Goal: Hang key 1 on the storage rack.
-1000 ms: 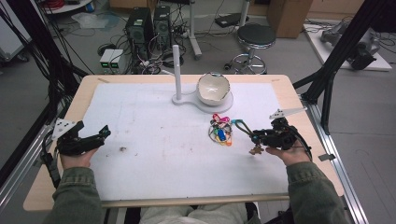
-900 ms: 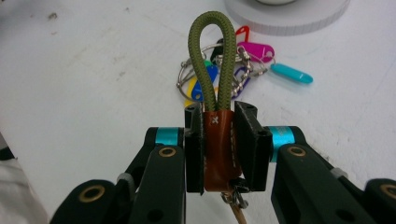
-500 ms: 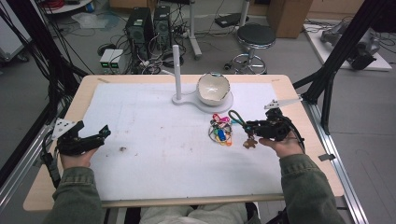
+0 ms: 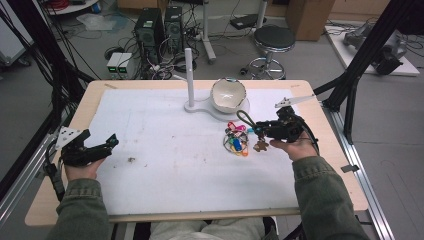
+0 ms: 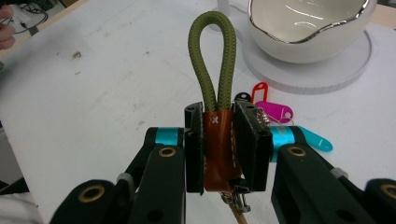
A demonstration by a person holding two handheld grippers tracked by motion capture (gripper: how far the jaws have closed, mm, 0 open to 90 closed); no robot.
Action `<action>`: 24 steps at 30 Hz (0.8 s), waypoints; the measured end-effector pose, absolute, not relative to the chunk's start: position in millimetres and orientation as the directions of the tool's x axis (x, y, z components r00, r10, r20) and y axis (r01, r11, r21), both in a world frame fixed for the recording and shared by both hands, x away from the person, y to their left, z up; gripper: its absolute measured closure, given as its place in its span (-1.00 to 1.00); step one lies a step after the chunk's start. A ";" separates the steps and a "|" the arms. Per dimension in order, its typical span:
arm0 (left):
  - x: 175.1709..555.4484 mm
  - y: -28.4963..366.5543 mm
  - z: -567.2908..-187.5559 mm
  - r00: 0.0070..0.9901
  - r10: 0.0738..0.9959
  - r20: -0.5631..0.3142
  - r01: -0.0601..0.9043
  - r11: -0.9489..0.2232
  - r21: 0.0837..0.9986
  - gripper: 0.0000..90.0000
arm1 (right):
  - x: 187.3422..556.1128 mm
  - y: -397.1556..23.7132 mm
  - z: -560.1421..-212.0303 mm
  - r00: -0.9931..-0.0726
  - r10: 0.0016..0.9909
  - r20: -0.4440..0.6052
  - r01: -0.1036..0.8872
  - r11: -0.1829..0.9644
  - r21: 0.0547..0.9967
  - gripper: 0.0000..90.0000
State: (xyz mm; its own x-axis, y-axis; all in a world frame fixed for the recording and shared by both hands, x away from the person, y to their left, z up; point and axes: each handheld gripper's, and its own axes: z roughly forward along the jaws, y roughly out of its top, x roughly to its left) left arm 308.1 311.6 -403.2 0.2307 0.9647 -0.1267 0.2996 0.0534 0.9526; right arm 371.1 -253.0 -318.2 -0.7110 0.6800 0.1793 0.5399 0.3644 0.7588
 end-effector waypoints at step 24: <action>308.2 312.2 -403.3 0.232 0.964 -0.130 0.301 0.056 0.952 -0.96 | 399.1 -205.2 -294.6 -0.756 0.632 0.171 0.507 0.400 0.764 0.65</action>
